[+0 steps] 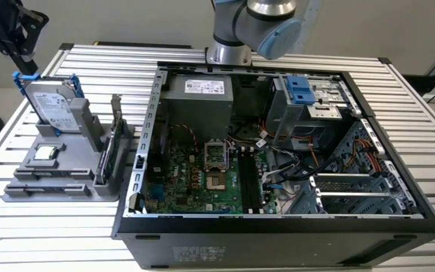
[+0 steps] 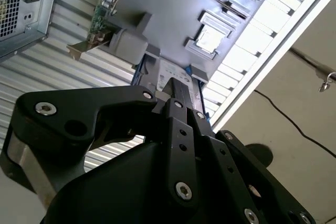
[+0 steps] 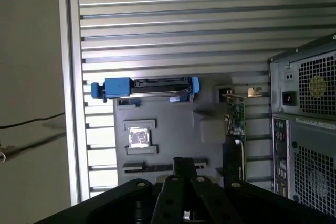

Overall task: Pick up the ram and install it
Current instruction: 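Reach for the ram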

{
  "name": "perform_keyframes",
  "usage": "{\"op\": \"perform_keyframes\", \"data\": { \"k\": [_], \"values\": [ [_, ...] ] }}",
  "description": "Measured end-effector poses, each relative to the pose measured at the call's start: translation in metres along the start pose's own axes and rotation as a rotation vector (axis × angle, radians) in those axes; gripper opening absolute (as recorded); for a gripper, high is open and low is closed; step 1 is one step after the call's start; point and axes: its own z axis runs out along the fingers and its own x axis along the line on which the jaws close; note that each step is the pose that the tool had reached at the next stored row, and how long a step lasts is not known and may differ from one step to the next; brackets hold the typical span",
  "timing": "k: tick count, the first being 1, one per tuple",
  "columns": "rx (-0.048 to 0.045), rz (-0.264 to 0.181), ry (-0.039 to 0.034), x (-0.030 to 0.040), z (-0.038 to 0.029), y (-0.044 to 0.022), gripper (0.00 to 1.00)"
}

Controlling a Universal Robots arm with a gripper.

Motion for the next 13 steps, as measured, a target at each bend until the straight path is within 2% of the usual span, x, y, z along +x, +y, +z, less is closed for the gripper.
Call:
{"op": "perform_keyframes", "data": {
  "k": [6, 13],
  "values": [
    [0.0, 0.0, 0.0, 0.0032, -0.0001, -0.0002, 0.0],
    [0.0, 0.0, 0.0001, 0.0102, -0.0003, -0.0007, 0.0]
  ]
}}
